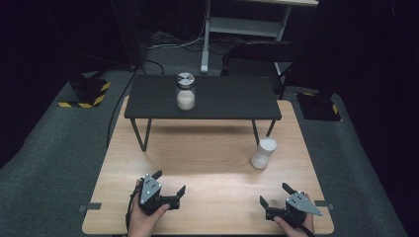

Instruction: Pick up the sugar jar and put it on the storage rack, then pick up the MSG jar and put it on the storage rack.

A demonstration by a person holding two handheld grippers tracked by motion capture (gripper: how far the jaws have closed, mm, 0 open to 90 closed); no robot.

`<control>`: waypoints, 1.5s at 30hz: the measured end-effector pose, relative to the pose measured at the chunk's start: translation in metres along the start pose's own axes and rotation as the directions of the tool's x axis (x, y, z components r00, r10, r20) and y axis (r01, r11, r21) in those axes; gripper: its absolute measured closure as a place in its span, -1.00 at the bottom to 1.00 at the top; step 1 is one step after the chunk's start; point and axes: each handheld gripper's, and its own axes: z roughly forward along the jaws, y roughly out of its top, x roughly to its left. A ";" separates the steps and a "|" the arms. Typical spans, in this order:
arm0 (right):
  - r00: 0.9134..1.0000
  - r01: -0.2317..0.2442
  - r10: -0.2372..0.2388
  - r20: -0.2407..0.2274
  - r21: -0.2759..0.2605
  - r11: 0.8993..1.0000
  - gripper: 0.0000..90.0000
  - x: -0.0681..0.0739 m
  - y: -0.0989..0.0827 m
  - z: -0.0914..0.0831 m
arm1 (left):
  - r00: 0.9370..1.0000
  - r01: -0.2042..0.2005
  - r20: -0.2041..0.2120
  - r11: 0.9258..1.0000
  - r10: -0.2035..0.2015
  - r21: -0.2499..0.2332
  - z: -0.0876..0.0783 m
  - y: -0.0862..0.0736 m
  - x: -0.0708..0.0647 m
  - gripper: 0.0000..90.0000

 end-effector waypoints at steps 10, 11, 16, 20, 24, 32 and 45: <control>1.000 0.021 -0.021 0.016 0.006 1.000 -1.00 0.006 0.001 0.001 | 0.998 -0.059 0.010 0.996 0.058 0.065 -0.001 -0.011 0.002 -0.99; 1.000 0.025 -0.025 0.018 0.009 1.000 -1.00 0.007 0.002 0.001 | 0.998 -0.069 0.012 0.995 0.068 0.067 -0.002 -0.012 0.002 -0.99; 0.999 0.037 -0.037 0.024 0.013 0.999 -1.00 0.010 0.003 0.002 | 0.995 -0.097 0.030 0.992 0.095 0.081 -0.001 -0.010 0.003 -0.99; 0.999 0.038 -0.038 0.030 0.013 0.999 -1.00 0.012 0.003 0.002 | 0.994 -0.109 0.036 0.990 0.106 0.090 -0.001 -0.009 0.003 -0.99; 0.999 0.030 -0.030 0.034 0.012 0.999 -1.00 0.011 0.002 0.002 | 0.995 -0.100 0.040 0.990 0.096 0.100 -0.001 -0.008 0.004 -0.99; 0.999 0.017 -0.017 0.035 0.009 1.000 -1.00 0.010 0.002 0.002 | 0.993 -0.112 0.045 0.987 0.108 0.113 -0.001 -0.006 0.002 -0.99; 0.999 0.026 -0.026 0.031 0.001 1.000 -1.00 0.011 0.000 0.001 | 0.992 -0.117 0.053 0.985 0.111 0.125 0.002 -0.004 0.002 -0.99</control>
